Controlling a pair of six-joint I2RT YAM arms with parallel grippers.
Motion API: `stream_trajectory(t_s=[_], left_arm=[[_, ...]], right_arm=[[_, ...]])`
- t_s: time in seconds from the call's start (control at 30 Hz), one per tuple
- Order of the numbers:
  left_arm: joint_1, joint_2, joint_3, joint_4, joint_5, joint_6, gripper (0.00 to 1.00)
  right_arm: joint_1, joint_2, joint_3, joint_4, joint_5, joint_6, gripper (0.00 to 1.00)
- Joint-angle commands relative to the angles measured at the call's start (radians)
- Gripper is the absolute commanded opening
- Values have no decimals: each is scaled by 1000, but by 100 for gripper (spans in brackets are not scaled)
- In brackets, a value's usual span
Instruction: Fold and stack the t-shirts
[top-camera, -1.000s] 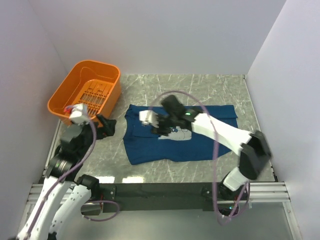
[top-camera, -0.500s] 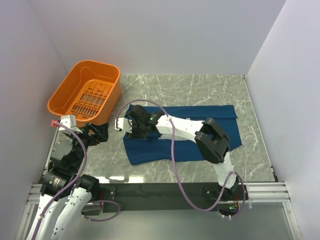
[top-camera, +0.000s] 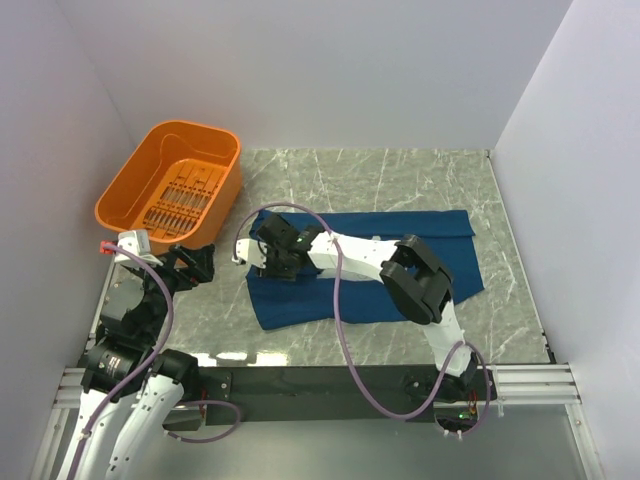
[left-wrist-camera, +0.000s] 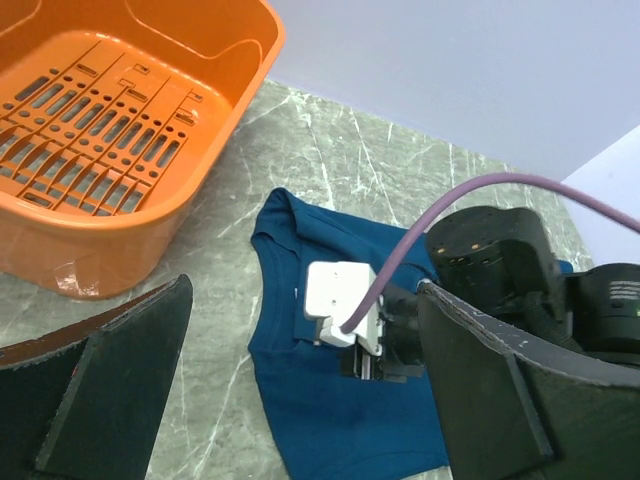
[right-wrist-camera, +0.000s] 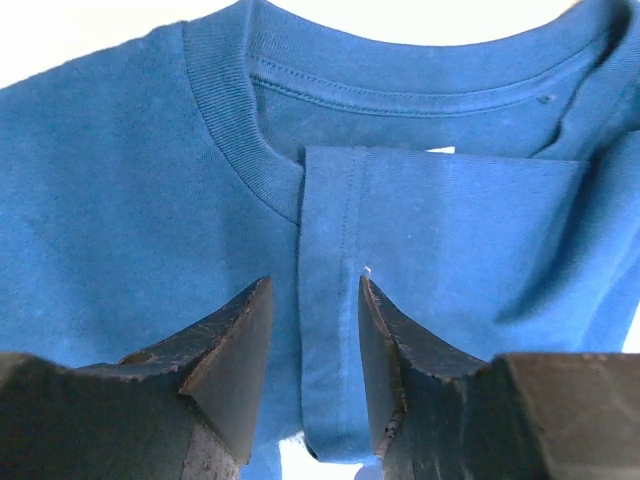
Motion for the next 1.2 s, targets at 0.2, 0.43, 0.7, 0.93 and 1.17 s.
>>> stream_trajectory(t_s=[0.2, 0.43, 0.7, 0.93, 1.17], left_arm=[[14, -14, -2, 10, -10, 12, 99], [17, -12, -2, 8, -12, 11, 99], [21, -12, -2, 10, -5, 11, 99], [22, -12, -3, 10, -2, 11, 99], [24, -14, -3, 8, -4, 11, 99]], right_arm=[[3, 35, -1, 3, 24, 17, 43], [3, 7, -14, 9, 27, 11, 14], [-4, -103, -65, 18, 6, -6, 0], [-17, -165, -120, 18, -11, -23, 13], [-18, -101, -130, 25, 19, -23, 45]])
